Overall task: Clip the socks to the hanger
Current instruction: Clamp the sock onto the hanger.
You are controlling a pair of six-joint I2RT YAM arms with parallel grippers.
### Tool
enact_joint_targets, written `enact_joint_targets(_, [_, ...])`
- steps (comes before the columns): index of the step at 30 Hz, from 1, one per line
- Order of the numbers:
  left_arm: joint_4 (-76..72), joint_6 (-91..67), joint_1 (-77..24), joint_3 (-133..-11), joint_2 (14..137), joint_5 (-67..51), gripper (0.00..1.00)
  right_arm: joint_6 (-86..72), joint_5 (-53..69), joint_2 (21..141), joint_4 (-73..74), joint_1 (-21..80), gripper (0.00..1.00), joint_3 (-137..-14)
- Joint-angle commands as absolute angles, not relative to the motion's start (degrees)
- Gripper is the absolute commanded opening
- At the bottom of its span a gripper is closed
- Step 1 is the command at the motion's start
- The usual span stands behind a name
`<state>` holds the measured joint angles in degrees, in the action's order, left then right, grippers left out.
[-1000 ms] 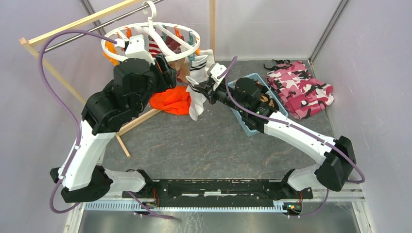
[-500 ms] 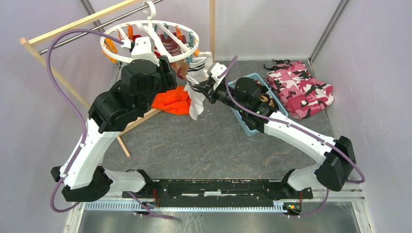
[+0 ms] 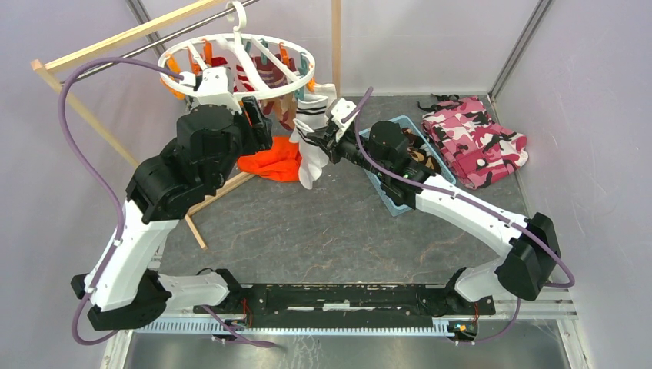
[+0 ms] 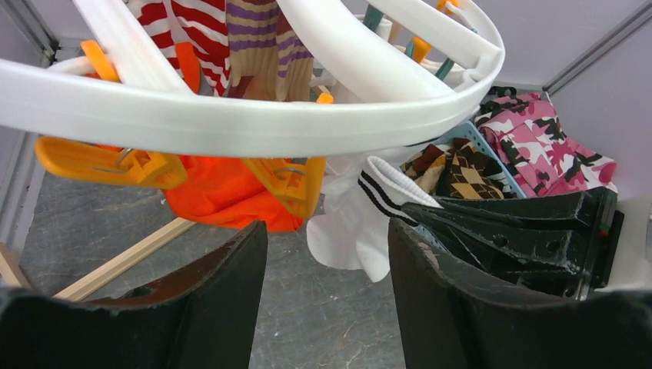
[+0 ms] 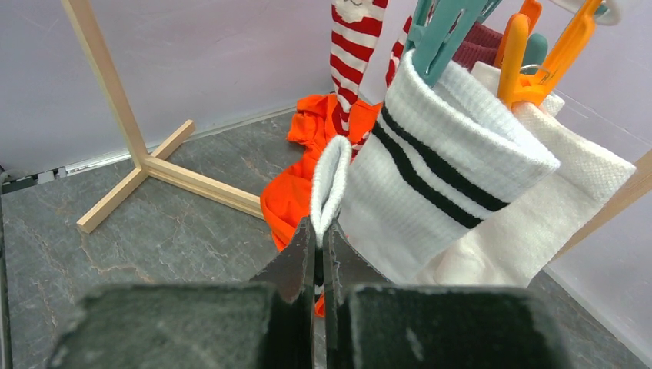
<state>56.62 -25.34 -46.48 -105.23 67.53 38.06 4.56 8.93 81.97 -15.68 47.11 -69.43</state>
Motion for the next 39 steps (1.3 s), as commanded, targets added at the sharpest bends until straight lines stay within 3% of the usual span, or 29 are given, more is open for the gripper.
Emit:
enact_joint_targets(1, [54.5,-23.3,-46.5,-105.1,66.3,35.6,0.66,5.0,8.0,81.4,-17.0,46.9,0.0,-71.9])
enact_joint_targets(6, [54.5,-23.4,-46.5,-105.9,66.2,34.1,0.69,4.8,8.8,82.0,-16.7,46.8,0.0,-72.4])
enact_joint_targets(12, [53.1,-23.3,-46.5,-104.9,65.0,33.5,0.85,4.8,8.9,81.2,-17.7,46.8,0.0,-71.8])
enact_joint_targets(17, [52.4,-24.1,-46.4,-105.8,64.6,32.8,0.92,4.4,9.7,81.1,-17.9,46.8,0.0,-71.6])
enact_joint_targets(28, [59.2,-24.7,-46.4,-112.2,66.8,35.2,0.81,4.6,9.1,81.6,-17.9,46.9,0.0,-72.2])
enact_joint_targets(39, [59.1,-21.2,-46.0,-110.5,67.3,37.8,0.7,5.0,9.0,82.4,-17.9,46.8,0.0,-73.5])
